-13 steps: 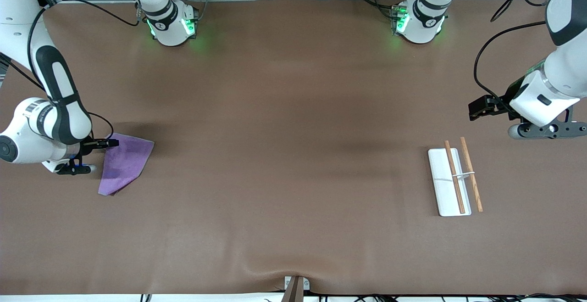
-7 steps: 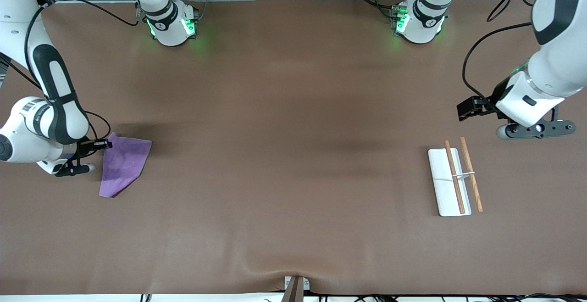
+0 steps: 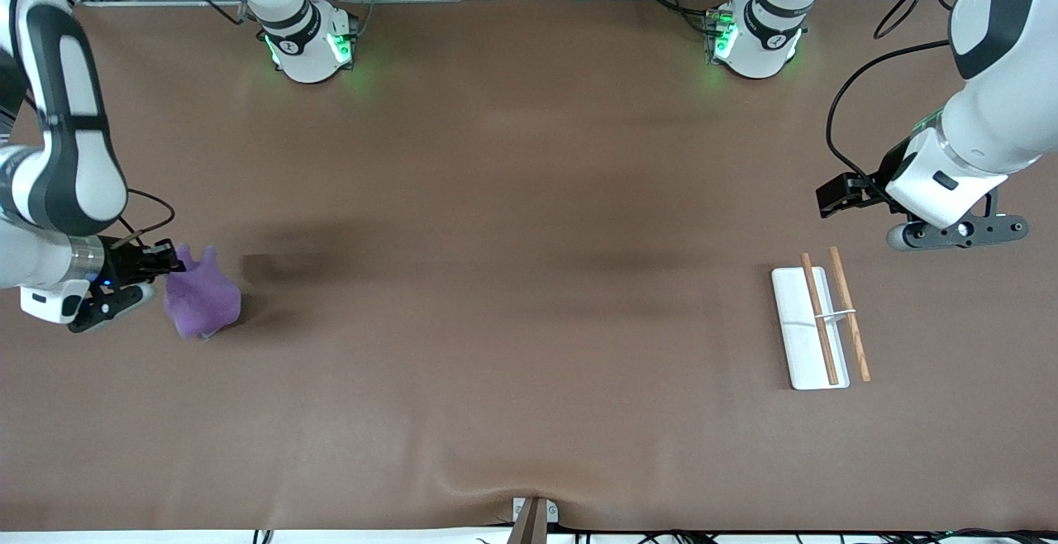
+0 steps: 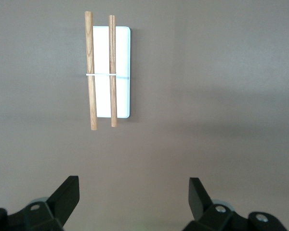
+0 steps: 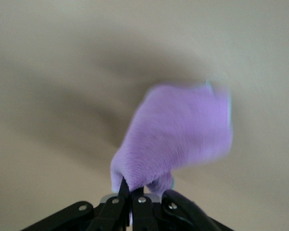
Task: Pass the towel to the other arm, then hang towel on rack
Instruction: 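Carry the towel to mid-table with the right gripper while the left gripper approaches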
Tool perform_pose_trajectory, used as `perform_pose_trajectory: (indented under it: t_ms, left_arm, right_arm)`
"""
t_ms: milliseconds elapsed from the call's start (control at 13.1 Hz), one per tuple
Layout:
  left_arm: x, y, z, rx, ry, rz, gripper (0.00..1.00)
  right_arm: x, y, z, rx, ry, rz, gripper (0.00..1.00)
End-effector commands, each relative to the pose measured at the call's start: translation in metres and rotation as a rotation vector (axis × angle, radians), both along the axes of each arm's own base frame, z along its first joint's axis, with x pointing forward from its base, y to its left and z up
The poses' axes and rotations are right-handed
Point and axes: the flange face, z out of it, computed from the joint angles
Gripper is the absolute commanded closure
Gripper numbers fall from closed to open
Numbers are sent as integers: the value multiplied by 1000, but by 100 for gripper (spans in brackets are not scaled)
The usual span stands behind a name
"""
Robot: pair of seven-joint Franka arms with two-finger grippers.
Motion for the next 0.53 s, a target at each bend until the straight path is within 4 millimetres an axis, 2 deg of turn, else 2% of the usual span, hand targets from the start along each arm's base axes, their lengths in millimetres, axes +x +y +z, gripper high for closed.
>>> perform_pose_trajectory:
  t_ms: [0, 153, 458]
  left_arm:
    - [2, -6, 5, -2, -14, 14, 0]
    - [2, -12, 6, -3, -15, 50, 0]
    - [5, -26, 4, -73, -17, 132, 0]
  right_arm:
    - [18, 91, 53, 57, -72, 217, 100]
    - [21, 161, 89, 95, -144, 346, 100]
    - [-1, 282, 113, 116, -216, 565, 100]
